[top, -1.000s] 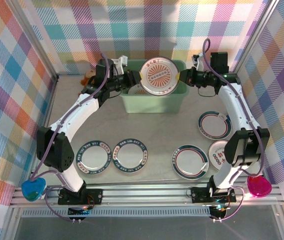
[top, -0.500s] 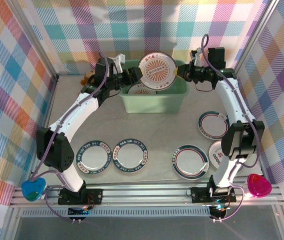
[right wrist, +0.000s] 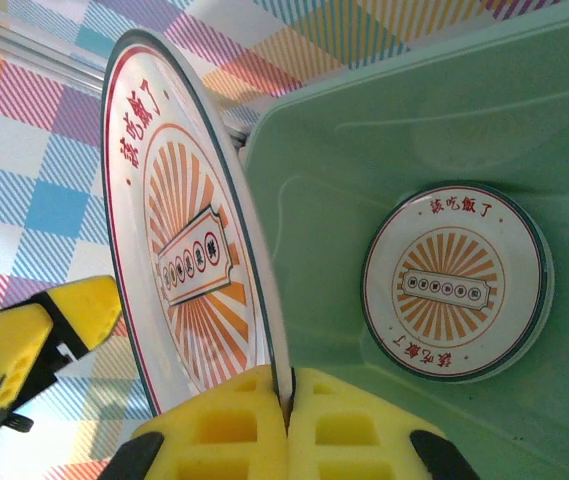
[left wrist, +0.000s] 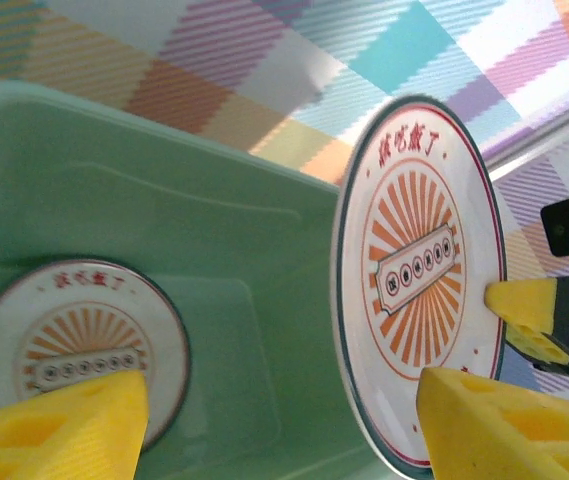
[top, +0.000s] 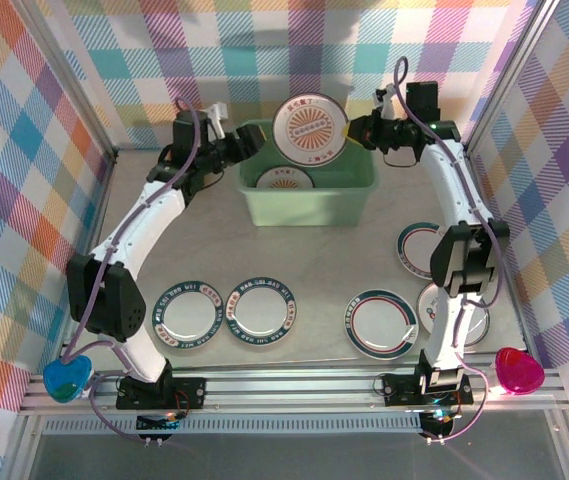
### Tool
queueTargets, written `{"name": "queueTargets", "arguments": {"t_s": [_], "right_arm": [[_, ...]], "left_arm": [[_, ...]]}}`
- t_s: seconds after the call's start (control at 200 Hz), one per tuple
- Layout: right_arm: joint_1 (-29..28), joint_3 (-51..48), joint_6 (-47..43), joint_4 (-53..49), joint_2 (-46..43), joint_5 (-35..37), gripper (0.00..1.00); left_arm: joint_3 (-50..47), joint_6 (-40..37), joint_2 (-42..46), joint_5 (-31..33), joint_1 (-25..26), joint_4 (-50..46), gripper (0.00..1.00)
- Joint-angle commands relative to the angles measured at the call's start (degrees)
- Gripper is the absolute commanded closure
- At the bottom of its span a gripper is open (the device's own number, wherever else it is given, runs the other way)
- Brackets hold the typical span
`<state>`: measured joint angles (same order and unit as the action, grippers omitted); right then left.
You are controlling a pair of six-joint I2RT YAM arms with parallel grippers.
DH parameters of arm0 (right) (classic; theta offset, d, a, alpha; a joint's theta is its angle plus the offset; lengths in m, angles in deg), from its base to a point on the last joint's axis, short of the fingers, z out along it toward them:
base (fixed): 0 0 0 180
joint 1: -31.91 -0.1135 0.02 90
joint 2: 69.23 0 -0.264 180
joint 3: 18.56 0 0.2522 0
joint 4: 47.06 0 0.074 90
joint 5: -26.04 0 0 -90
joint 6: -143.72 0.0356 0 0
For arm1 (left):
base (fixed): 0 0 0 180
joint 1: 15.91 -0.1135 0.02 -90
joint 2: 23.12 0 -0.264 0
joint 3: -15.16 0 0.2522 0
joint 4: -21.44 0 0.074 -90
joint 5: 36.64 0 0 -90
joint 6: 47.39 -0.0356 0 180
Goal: Place the plates into the plastic bin on the countertop
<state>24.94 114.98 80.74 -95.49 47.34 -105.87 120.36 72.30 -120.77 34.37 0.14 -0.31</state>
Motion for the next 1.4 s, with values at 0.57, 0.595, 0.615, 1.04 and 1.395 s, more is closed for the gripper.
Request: {"name": "queueTargets", "arguments": {"t_s": [0.57, 0.595, 0.615, 1.04, 1.395], "right_arm": [[-4.22, 17.79, 0.75, -11.19, 14.74, 8.14, 1.00], [-4.50, 17.85, 0.23, -11.10, 14.65, 8.75, 1.00], [-4.74, 17.85, -0.47, -11.17, 14.67, 9.35, 1.00], [-7.01, 16.19, -5.40, -16.07, 16.96, 15.59, 1.00], [-7.54, 17.94, -2.80, -16.33, 22.50, 15.88, 1.00]], "left_arm": [[4.97, -4.18, -11.05, -5.81, -9.92, 7.44, 0.29], [4.98, -4.27, -11.20, -5.80, -9.95, 7.45, 0.29], [4.91, -4.43, -11.31, -5.80, -9.99, 7.50, 0.29], [5.63, -5.28, -15.95, -9.31, -10.52, 11.91, 0.29], [4.48, -5.77, -15.49, -10.07, -11.08, 11.73, 0.29]]}}
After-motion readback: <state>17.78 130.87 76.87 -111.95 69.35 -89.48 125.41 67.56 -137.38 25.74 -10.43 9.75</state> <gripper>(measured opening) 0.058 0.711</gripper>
